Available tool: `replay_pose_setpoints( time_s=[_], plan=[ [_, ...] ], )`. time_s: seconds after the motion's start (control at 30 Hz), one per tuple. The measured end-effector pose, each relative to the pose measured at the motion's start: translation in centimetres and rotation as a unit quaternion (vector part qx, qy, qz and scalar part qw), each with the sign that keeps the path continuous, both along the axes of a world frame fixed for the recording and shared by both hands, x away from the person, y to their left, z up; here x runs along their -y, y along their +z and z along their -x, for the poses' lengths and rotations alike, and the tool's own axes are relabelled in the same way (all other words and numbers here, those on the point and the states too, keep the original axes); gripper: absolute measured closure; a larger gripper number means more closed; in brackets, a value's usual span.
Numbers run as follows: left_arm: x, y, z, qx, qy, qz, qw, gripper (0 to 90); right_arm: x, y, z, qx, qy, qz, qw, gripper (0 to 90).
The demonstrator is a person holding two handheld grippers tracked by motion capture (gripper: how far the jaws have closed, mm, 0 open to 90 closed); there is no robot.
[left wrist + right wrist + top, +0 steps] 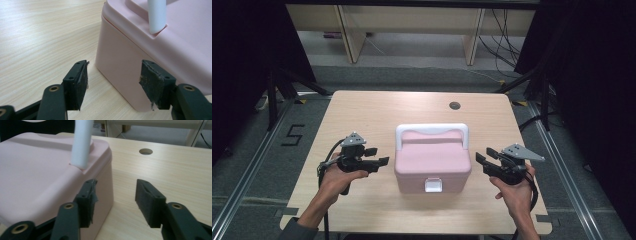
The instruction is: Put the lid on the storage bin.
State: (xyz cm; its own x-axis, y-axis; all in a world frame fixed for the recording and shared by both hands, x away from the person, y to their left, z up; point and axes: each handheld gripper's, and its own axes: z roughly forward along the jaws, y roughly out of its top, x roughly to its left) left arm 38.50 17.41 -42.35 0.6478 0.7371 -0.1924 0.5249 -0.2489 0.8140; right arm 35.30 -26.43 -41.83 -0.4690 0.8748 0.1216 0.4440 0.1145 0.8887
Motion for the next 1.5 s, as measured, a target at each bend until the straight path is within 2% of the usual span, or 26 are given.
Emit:
replay_pose_setpoints(
  time_s=[0.03,0.07,0.2,0.23,0.3,0.37,0.4,0.47,0.53,0.57,0.7,0.73,0.77,0.83,0.93,0.97,1.03,1.07,1.17,1.23,1.27,1.3,1.33,1.37,1.43,1.5],
  plan=[
    [0.0,0.0,0.0,-0.002,-0.001,-0.001,1.0000,37.3,0.2,-0.1,-0.1,0.000,-0.001,0.006,1.0000,47.3],
    [0.1,-0.1,0.0,-0.003,-0.001,-0.003,1.0000,36.3,0.2,-0.2,0.0,-0.012,-0.009,-0.012,0.9998,44.8],
    [0.3,-0.2,0.0,-0.004,-0.005,-0.010,0.9999,34.4,0.8,-0.6,-0.2,-0.004,-0.015,0.001,0.9999,39.6],
    [0.2,-0.1,0.0,-0.006,-0.011,-0.019,0.9997,34.2,0.6,-0.6,-0.1,-0.021,-0.022,-0.014,0.9994,38.7],
    [0.3,-0.1,0.1,-0.005,-0.002,-0.010,0.9999,33.7,1.0,-0.9,-0.3,-0.011,-0.026,0.000,0.9996,36.6],
    [0.2,-0.1,0.1,-0.004,0.000,-0.011,0.9999,33.2,0.9,-1.0,-0.1,-0.031,-0.033,-0.019,0.9988,35.0],
    [0.2,-0.1,0.1,-0.004,0.002,-0.010,0.9999,33.1,1.1,-1.2,-0.3,-0.030,-0.025,-0.018,0.9991,33.9],
    [-0.1,-0.1,0.1,-0.001,-0.008,-0.024,0.9997,32.8,1.3,-1.4,-0.2,-0.033,-0.034,-0.009,0.9989,32.2],
    [0.0,-0.2,0.2,-0.001,0.010,-0.010,0.9999,32.1,1.5,-1.6,-0.2,-0.034,-0.030,0.002,0.9990,31.0],
    [-0.3,-0.2,0.1,0.000,0.000,-0.026,0.9997,31.7,1.5,-1.7,-0.1,-0.035,-0.033,0.005,0.9988,30.0],
    [-0.3,-0.4,0.4,-0.006,0.006,-0.021,0.9998,30.1,1.7,-2.1,0.0,-0.048,-0.037,0.002,0.9981,27.9],
    [-0.6,-0.4,0.4,-0.004,-0.006,-0.034,0.9994,29.5,1.6,-2.2,0.0,-0.044,-0.041,0.000,0.9982,27.0],
    [-0.5,-0.5,0.5,-0.006,0.000,-0.027,0.9996,28.8,1.6,-2.3,0.2,-0.052,-0.042,-0.006,0.9978,26.6],
    [-0.6,-0.6,0.8,-0.004,-0.005,-0.039,0.9992,28.6,1.8,-2.3,0.2,-0.045,-0.037,0.004,0.9983,26.5],
    [-0.8,-0.9,1.2,-0.003,-0.012,-0.043,0.9990,27.6,1.7,-2.6,0.4,-0.055,-0.045,-0.006,0.9974,26.0],
    [-0.8,-1.0,1.6,-0.001,-0.011,-0.047,0.9989,27.5,2.0,-2.6,0.4,-0.049,-0.038,0.005,0.9980,25.8],
    [-1.0,-1.1,2.0,-0.004,-0.015,-0.052,0.9985,26.9,2.0,-3.0,0.4,-0.049,-0.035,-0.004,0.9982,25.0],
    [-1.1,-1.2,2.2,-0.001,-0.014,-0.051,0.9986,26.7,1.9,-3.0,0.6,-0.058,-0.046,-0.008,0.9972,23.9],
    [-1.3,-1.6,2.9,-0.002,-0.017,-0.052,0.9985,26.4,2.1,-3.2,0.6,-0.059,-0.046,-0.002,0.9972,20.4],
    [-1.3,-2.0,3.5,-0.004,-0.017,-0.041,0.9990,26.1,2.0,-3.2,1.0,-0.073,-0.059,-0.012,0.9956,20.1],
    [-1.4,-2.1,3.8,-0.002,-0.021,-0.045,0.9987,25.9,2.2,-3.4,1.0,-0.059,-0.050,-0.003,0.9970,19.5],
    [-1.3,-2.2,4.0,-0.003,-0.017,-0.038,0.9991,25.8,2.2,-3.5,1.1,-0.060,-0.048,-0.012,0.9970,19.5],
    [-1.3,-2.3,4.3,0.000,-0.019,-0.037,0.9991,25.8,2.2,-3.6,1.2,-0.059,-0.047,-0.005,0.9971,19.5],
    [-1.4,-2.4,4.5,0.000,-0.022,-0.042,0.9989,25.6,2.0,-3.6,1.5,-0.070,-0.055,-0.011,0.9959,19.4],
    [-1.2,-2.5,5.0,0.001,-0.024,-0.040,0.9989,25.1,2.1,-3.8,1.5,-0.053,-0.047,0.003,0.9975,19.5],
    [-1.2,-2.7,5.2,0.007,-0.029,-0.043,0.9986,23.7,1.8,-3.9,2.1,-0.062,-0.045,-0.005,0.9970,19.4]
  ],
)
